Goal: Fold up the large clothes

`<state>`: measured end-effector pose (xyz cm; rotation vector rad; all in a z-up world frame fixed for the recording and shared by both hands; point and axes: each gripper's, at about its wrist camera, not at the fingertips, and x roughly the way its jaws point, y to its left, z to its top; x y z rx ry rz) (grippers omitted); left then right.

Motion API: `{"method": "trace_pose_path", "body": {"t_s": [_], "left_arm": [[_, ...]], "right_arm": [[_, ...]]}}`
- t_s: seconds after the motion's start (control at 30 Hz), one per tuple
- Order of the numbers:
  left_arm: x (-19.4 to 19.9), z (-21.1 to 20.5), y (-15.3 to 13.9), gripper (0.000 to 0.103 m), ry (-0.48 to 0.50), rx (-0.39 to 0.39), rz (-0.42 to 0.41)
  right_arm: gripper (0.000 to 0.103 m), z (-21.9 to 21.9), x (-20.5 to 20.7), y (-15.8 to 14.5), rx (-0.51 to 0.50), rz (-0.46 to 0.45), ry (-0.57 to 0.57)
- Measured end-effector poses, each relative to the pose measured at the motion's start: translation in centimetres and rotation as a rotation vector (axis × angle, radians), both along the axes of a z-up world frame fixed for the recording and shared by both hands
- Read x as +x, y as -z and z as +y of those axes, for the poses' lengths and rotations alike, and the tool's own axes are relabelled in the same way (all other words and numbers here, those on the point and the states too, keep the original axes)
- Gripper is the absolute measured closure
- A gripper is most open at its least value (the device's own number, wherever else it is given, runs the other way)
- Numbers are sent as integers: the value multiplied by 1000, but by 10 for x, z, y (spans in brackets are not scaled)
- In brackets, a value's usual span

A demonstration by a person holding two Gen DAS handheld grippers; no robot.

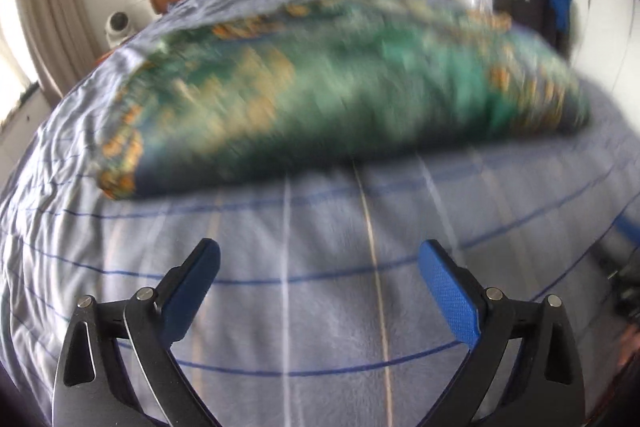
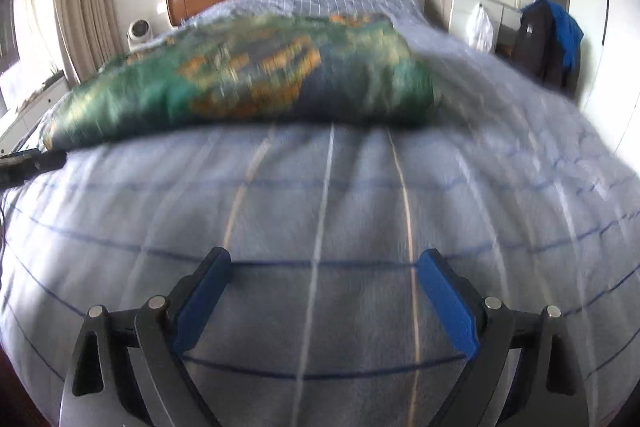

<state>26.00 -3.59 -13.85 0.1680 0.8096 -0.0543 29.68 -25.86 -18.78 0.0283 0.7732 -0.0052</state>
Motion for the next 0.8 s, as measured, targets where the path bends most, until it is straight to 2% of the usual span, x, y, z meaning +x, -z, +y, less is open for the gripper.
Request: {"method": "trace_pose_path", "body": {"t_s": [0.07,0.17,0.23,0.4,0.8], "left_arm": [[4,-3,20,1,4,28,31],[9,6,24,0,-3,-31,41],[10,11,25,0,-1,-60,41],[6,15,28,0,4,-74,1],[1,14,30,0,3,-69,-13]], "right_arm": [[7,-4,-4,4,24,-18,0],[1,-6,-2,11,50,-25,0],[0,-7,0,17,61,-33,2],[0,1,-3,22,6,-74,12],[0,4,-9,25,-6,-92,8]]}}
